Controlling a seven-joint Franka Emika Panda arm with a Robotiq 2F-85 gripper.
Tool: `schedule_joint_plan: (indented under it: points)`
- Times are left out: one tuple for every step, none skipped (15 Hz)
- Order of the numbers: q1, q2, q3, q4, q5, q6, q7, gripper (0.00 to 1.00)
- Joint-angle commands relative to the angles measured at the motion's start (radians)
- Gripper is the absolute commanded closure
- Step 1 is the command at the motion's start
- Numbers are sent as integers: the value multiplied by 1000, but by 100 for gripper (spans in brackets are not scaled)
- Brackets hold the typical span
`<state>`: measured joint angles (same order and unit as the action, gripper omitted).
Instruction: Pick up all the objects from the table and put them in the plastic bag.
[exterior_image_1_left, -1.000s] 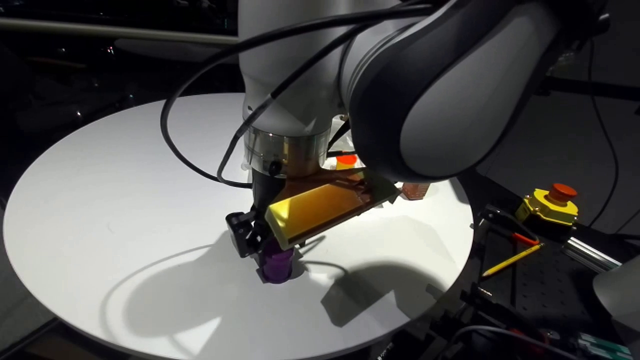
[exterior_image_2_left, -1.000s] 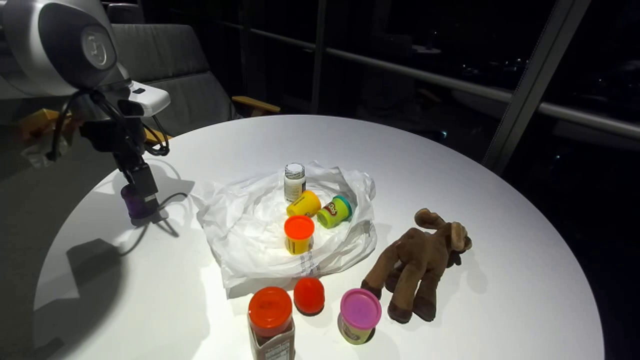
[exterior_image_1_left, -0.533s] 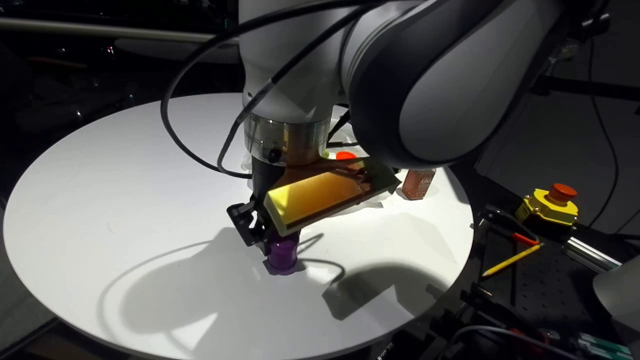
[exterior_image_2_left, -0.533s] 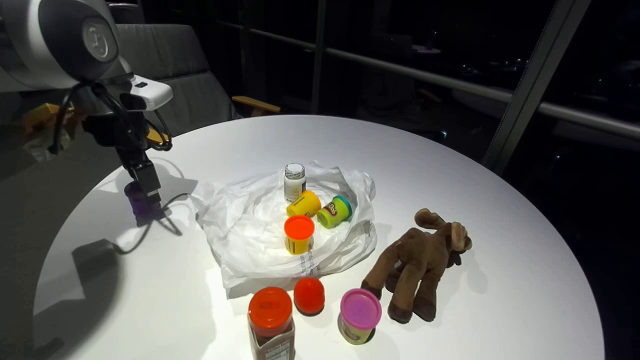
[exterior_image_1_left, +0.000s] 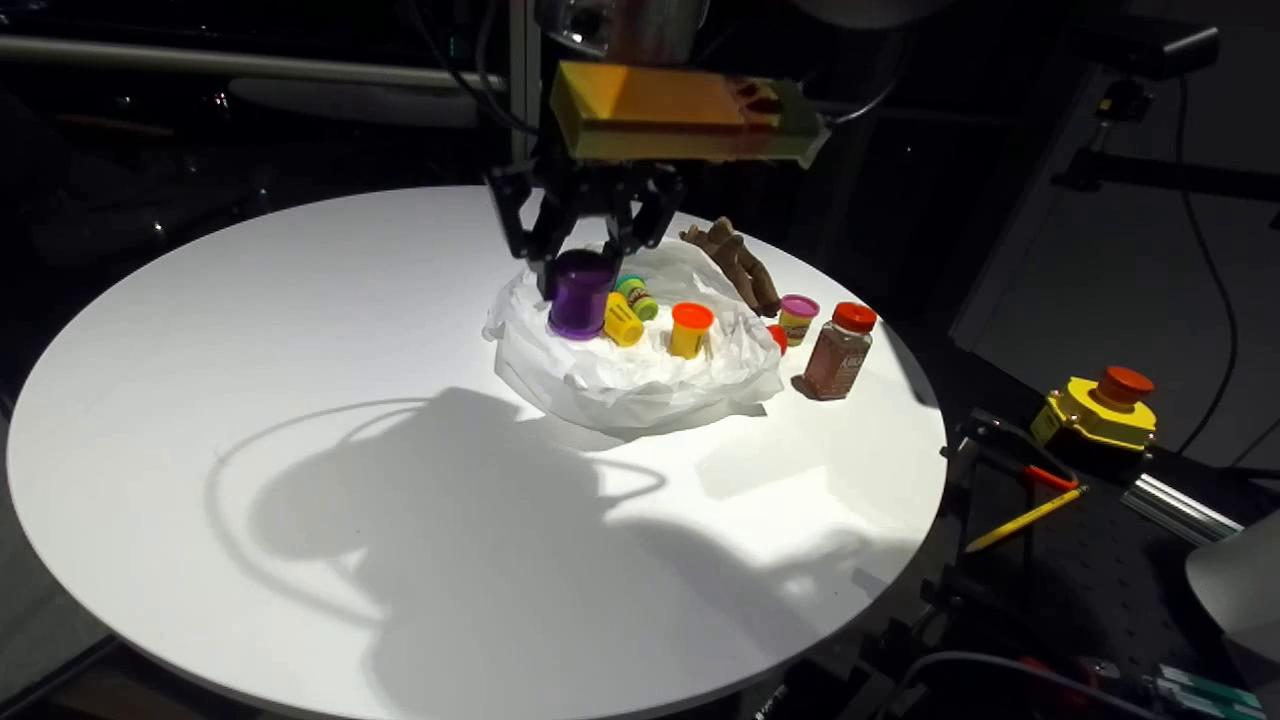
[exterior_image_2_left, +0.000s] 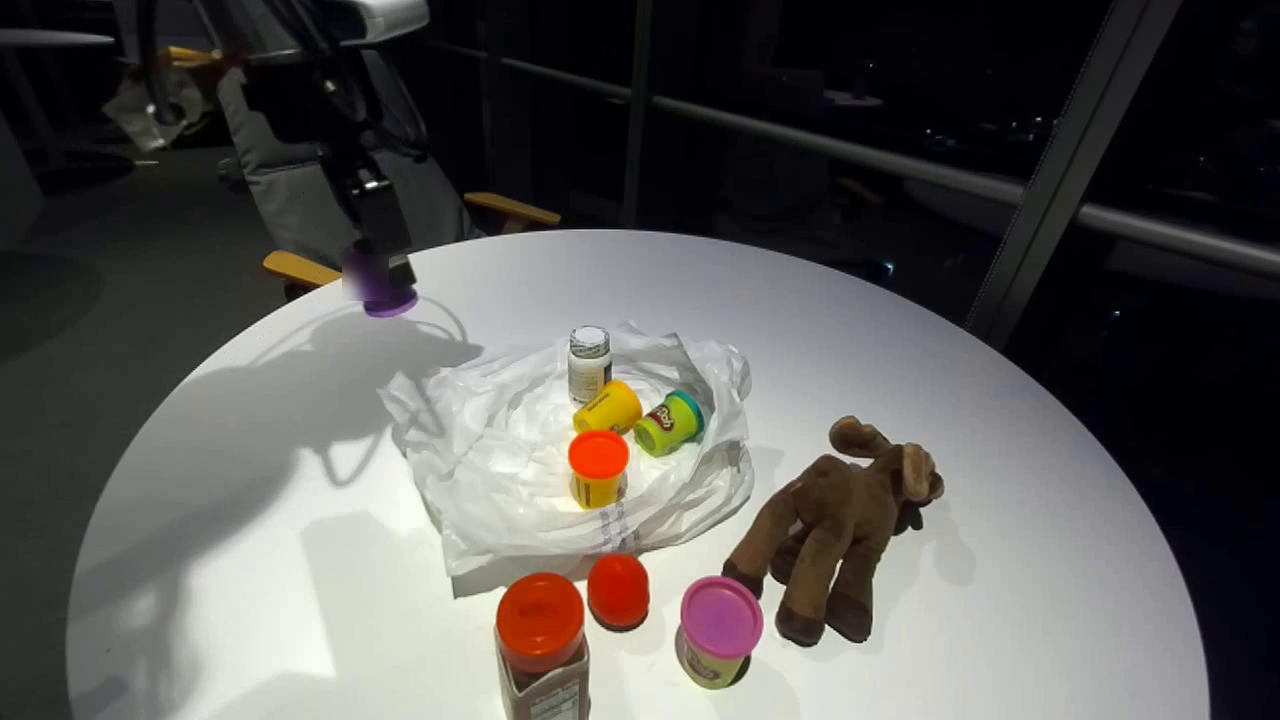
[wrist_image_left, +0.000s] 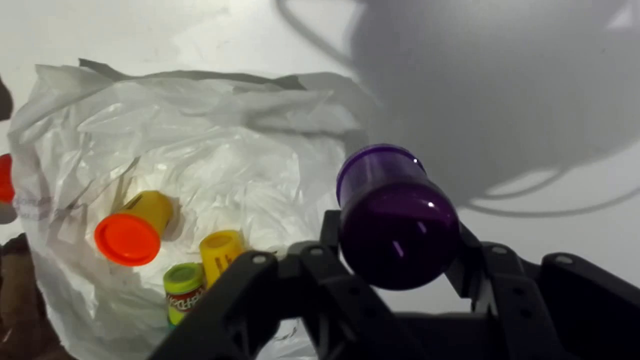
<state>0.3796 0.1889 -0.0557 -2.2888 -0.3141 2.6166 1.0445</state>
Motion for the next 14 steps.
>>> schedule_joint_plan:
  points:
    - [-110,-8,1,6,-7,9,5,75]
    - [-135,18,-5,20,-9,19,9,75]
    - [-156,41,-10,29,-11,27,13,75]
    - [-175,70,-15,41,-5,44,14,75]
    - [-188,102,-21,55,3,56,18,75]
    - [-201,130,-23,66,23,68,11,75]
    - [-211,164,-27,84,43,79,2,75]
    - [-220,191,-26,96,71,87,-9,75]
    - [-231,219,-26,110,100,95,-24,75]
    - [-237,248,-22,129,131,101,-35,75]
    - [-241,271,-15,145,164,103,-46,75]
    - [-242,299,-15,167,191,103,-55,75]
    - [-238,322,-16,188,213,100,-59,75]
    - [-239,346,-13,209,239,96,-70,75]
